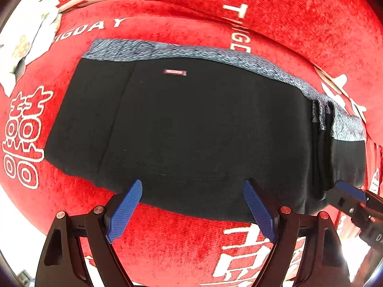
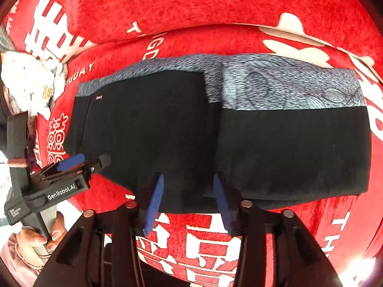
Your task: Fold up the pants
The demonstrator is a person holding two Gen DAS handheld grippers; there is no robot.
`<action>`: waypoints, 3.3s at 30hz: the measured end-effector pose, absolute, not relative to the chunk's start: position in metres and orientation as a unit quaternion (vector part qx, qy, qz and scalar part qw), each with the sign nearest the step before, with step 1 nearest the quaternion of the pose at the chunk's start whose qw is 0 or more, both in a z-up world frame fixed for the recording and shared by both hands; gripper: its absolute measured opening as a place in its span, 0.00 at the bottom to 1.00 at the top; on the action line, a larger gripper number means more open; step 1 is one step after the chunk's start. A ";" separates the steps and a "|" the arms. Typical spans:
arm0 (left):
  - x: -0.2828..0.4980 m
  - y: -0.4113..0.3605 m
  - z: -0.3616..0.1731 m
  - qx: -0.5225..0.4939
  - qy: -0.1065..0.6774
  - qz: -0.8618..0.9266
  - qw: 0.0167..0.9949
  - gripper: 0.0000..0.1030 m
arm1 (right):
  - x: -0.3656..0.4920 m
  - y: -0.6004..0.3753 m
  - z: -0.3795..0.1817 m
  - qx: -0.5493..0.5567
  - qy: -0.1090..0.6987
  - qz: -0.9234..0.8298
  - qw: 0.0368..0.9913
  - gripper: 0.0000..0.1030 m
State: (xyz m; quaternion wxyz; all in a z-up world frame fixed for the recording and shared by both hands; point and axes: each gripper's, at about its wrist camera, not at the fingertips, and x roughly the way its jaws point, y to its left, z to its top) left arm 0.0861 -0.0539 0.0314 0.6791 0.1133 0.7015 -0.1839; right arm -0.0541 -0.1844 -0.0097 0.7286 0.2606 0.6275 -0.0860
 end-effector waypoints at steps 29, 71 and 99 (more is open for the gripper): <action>0.117 0.083 0.039 0.054 0.719 -0.138 0.679 0.97 | -0.023 -0.126 -0.049 0.199 0.693 -0.084 0.688 0.80; 0.080 0.051 0.071 0.342 0.476 -0.167 0.793 0.36 | 0.077 -0.121 0.028 0.230 0.632 0.065 0.737 0.84; 0.026 -0.055 0.178 0.349 0.351 -0.255 0.831 0.36 | 0.101 -0.155 0.059 0.346 0.584 0.203 0.706 0.18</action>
